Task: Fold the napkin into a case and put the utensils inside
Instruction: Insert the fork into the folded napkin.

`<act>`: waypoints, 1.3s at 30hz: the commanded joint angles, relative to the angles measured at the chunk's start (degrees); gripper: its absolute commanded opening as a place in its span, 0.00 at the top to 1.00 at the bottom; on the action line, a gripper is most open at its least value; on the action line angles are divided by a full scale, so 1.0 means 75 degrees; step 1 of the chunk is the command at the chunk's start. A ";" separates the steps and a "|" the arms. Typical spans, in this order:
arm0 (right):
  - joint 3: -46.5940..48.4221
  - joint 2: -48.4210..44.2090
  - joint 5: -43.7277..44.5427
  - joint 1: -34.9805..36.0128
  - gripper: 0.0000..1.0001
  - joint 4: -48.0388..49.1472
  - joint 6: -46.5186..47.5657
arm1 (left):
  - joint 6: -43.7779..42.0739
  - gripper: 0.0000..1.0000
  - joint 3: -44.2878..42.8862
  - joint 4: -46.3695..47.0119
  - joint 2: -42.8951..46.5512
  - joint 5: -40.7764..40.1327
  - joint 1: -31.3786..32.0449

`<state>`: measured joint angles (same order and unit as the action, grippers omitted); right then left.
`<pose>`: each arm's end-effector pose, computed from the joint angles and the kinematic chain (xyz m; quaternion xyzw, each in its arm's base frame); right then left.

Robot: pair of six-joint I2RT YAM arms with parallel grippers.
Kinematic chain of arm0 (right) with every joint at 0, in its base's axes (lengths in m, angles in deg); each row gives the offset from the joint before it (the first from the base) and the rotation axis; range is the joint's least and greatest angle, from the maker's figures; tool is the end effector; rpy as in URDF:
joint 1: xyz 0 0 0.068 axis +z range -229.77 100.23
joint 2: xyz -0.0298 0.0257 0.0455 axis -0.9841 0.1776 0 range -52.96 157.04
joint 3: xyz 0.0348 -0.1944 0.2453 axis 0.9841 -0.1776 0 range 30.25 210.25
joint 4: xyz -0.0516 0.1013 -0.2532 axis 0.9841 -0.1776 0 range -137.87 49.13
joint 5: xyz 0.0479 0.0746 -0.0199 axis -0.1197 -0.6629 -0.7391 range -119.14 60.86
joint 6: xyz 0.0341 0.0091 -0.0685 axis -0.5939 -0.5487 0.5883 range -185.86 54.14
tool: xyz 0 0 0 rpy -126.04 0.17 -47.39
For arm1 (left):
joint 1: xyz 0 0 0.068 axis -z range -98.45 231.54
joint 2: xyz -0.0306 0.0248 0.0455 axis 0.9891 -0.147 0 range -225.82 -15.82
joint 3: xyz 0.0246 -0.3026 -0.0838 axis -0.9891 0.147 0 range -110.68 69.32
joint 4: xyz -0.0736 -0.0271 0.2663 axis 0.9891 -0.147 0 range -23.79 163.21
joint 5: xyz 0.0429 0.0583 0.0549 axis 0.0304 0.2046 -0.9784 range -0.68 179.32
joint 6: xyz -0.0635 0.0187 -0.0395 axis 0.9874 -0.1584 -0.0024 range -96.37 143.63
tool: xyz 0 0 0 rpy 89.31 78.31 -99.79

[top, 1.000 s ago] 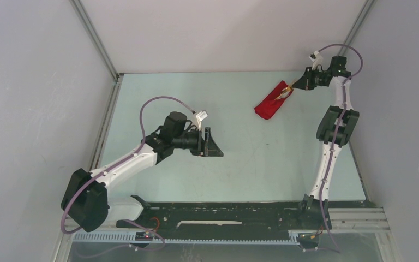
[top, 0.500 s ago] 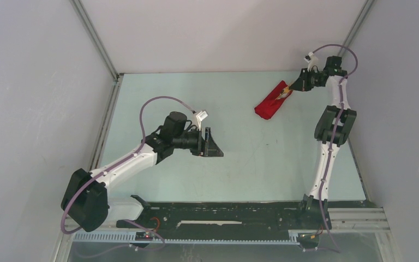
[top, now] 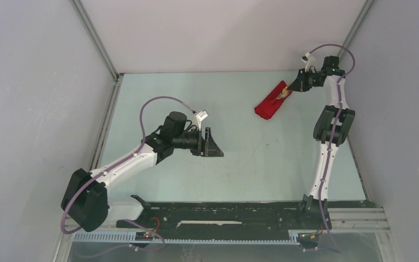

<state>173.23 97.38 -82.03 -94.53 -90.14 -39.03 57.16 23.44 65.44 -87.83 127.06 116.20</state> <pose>0.6100 -0.1067 0.1966 -0.2172 0.8395 0.3075 0.3917 0.2168 -0.1986 0.2741 0.1602 0.8336 -0.4858 0.2086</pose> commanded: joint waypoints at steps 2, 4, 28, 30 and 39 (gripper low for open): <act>-0.0009 -0.0194 0.0414 0.0188 0.89 -0.0297 0.0717 | 0.0040 0.32 -0.0174 0.0327 0.0072 0.0125 0.0055; -0.0006 -0.0195 0.0500 0.0246 0.89 -0.0319 0.0780 | 0.0050 0.32 -0.0163 0.0331 0.0075 0.0125 0.0051; -0.0385 -0.0357 0.1330 0.0551 0.65 0.0842 -0.0013 | 0.0058 0.32 -0.0043 0.0345 0.0135 0.0085 0.0043; -0.0384 -0.0355 0.1371 0.0601 0.65 0.0838 -0.0016 | 0.0050 0.32 -0.0062 0.0356 0.0111 0.0090 0.0040; -0.0362 -0.0323 0.1646 0.0691 0.62 0.0940 -0.0125 | 0.0089 0.33 -0.0031 0.0371 0.0167 0.0103 0.0031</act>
<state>170.28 97.36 -70.42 -89.72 -84.24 -39.29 57.23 23.46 65.92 -87.83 127.06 116.20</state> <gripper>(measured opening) 0.366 0.676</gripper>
